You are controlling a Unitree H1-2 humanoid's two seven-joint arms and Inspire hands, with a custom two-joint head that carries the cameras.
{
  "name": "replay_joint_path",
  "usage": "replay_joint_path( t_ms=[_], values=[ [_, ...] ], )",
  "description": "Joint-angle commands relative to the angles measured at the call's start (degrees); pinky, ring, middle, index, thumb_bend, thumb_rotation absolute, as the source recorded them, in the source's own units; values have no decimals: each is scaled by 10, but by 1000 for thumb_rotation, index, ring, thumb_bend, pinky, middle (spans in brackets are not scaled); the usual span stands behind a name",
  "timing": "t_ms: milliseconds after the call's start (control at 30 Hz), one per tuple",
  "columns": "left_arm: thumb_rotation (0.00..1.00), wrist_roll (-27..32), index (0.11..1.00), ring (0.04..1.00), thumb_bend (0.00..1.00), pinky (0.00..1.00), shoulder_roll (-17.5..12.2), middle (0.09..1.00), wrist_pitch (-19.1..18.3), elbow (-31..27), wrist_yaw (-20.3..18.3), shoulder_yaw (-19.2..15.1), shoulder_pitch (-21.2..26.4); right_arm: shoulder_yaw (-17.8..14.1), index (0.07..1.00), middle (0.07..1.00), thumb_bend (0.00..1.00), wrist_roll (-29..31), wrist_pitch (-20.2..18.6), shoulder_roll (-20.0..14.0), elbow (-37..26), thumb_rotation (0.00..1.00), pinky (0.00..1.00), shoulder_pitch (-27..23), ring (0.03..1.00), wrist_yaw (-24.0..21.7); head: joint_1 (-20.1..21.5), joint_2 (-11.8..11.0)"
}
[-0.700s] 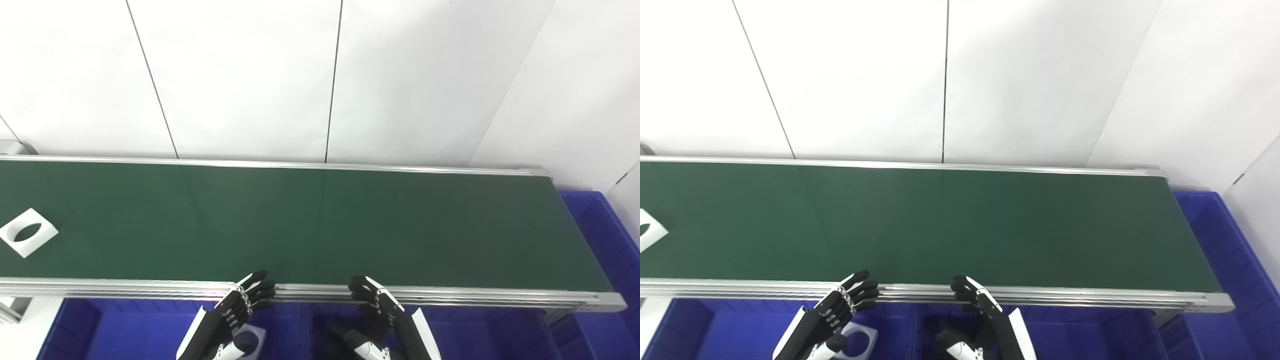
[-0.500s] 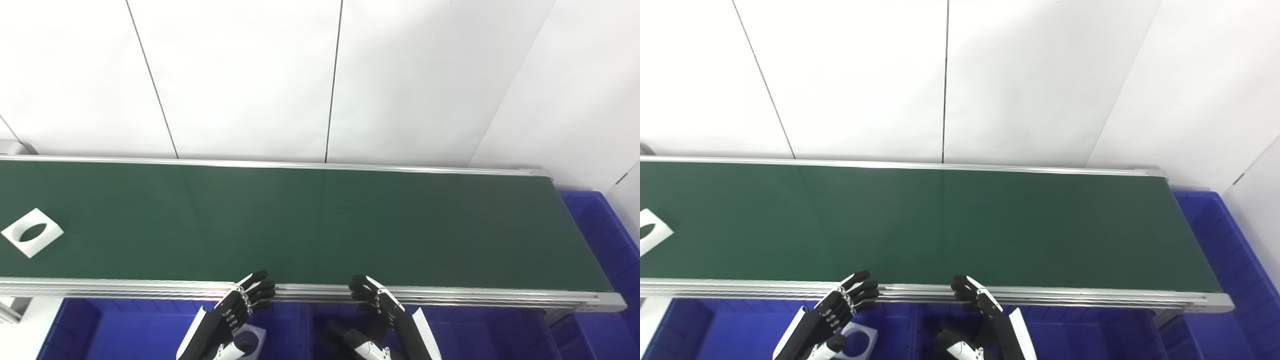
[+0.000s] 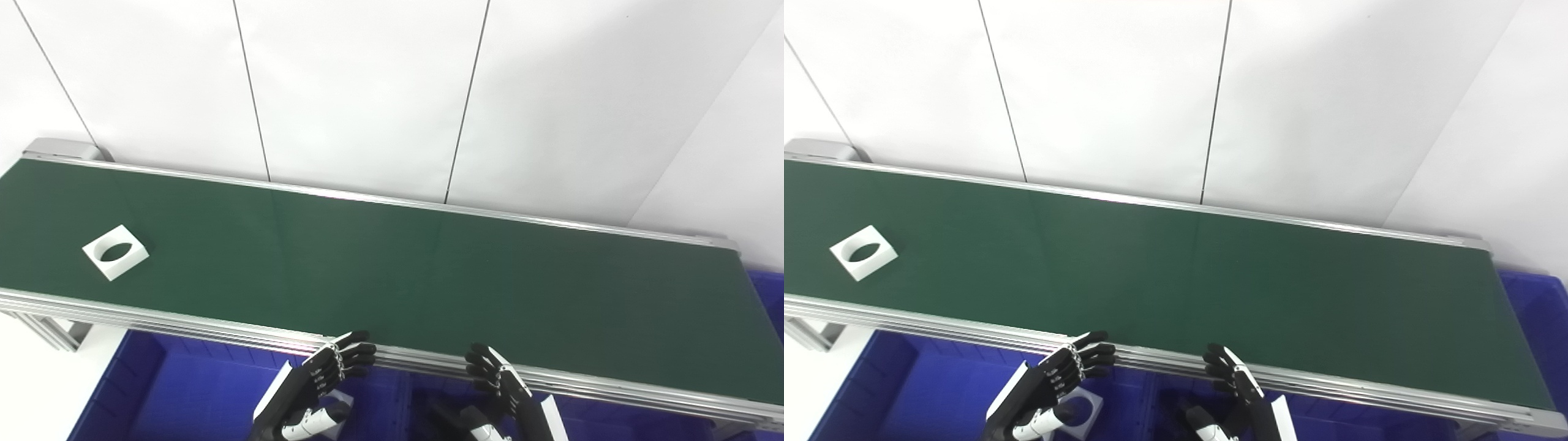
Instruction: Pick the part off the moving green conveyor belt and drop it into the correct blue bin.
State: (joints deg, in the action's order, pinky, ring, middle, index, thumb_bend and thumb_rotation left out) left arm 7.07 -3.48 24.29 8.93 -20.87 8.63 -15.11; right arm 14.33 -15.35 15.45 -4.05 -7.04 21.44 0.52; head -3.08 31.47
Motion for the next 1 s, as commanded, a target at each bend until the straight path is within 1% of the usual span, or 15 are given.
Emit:
replay_joint_path(
  t_ms=[0, 67, 100, 133, 167, 200, 233, 333, 367, 400, 600, 700, 733, 800, 967],
  values=[
    [608, 0, 846, 794, 912, 759, 0, 812, 25, -7, 1, 0, 9, 1, 871, 837, 607, 3, 24, 4, -7, 763, 744, -5, 809, 0, 0, 0],
    [598, -1, 849, 795, 901, 758, -1, 813, 25, -6, -2, -1, 11, 2, 873, 837, 608, 1, 22, 4, -4, 768, 737, -7, 807, 0, -5, -5],
    [594, -1, 850, 796, 897, 757, -1, 813, 25, -4, -3, -2, 12, 2, 873, 837, 609, 0, 23, 4, -2, 770, 732, -8, 806, 0, -15, -12],
    [591, -2, 850, 796, 895, 757, -1, 813, 25, -3, -4, -3, 12, 2, 874, 837, 610, -1, 24, 4, 0, 773, 729, -8, 805, 1, -15, -12],
    [590, -4, 850, 796, 894, 756, -1, 813, 25, -1, -4, -4, 14, 2, 874, 837, 610, -4, 24, 4, 2, 774, 728, -9, 805, 2, -27, -18],
    [589, -6, 848, 791, 902, 749, -1, 810, 26, 0, -5, -4, 15, 1, 873, 833, 621, -6, 23, 4, 3, 789, 721, -10, 799, 3, -27, -18],
    [586, -7, 845, 787, 907, 745, -1, 807, 26, 1, -4, -5, 16, 1, 873, 833, 623, -7, 25, 4, 6, 794, 718, -11, 797, 4, -42, -26],
    [580, -8, 840, 782, 915, 740, -1, 803, 26, 5, -5, -6, 19, 0, 875, 835, 622, -6, 30, 4, 12, 799, 717, -14, 796, 4, -53, -32],
    [578, -7, 838, 782, 917, 740, -2, 802, 26, 7, -6, -6, 21, 0, 875, 836, 621, -4, 30, 4, 13, 800, 717, -15, 797, 3, -70, -42],
    [574, -7, 835, 781, 922, 741, -3, 799, 25, 8, -6, -5, 23, 0, 878, 837, 623, -1, 30, 4, 16, 804, 722, -16, 801, 3, -74, -45],
    [579, -15, 830, 779, 933, 745, -13, 793, 26, 5, -5, -7, 30, 2, 879, 835, 612, 1, 35, 8, 28, 821, 728, -23, 807, 4, -80, -56],
    [559, -17, 831, 779, 922, 745, -18, 793, 26, 2, -8, -8, 33, 3, 880, 834, 606, 1, 34, 8, 31, 829, 731, -25, 806, 3, -82, -59],
    [555, -17, 830, 779, 919, 745, -20, 793, 26, 1, -9, -8, 34, 3, 880, 834, 605, 2, 32, 9, 31, 829, 730, -26, 806, 3, -87, -64],
    [534, -14, 822, 775, 917, 742, -23, 789, 25, 0, -11, -7, 36, 4, 880, 833, 610, 2, 31, 11, 34, 825, 730, -27, 803, 4, -91, -68],
    [539, -14, 819, 768, 913, 736, -31, 790, 26, -15, -17, -4, 41, 3, 883, 836, 648, 3, 26, 13, 36, 846, 738, -30, 805, 2, -101, -72]
  ],
)
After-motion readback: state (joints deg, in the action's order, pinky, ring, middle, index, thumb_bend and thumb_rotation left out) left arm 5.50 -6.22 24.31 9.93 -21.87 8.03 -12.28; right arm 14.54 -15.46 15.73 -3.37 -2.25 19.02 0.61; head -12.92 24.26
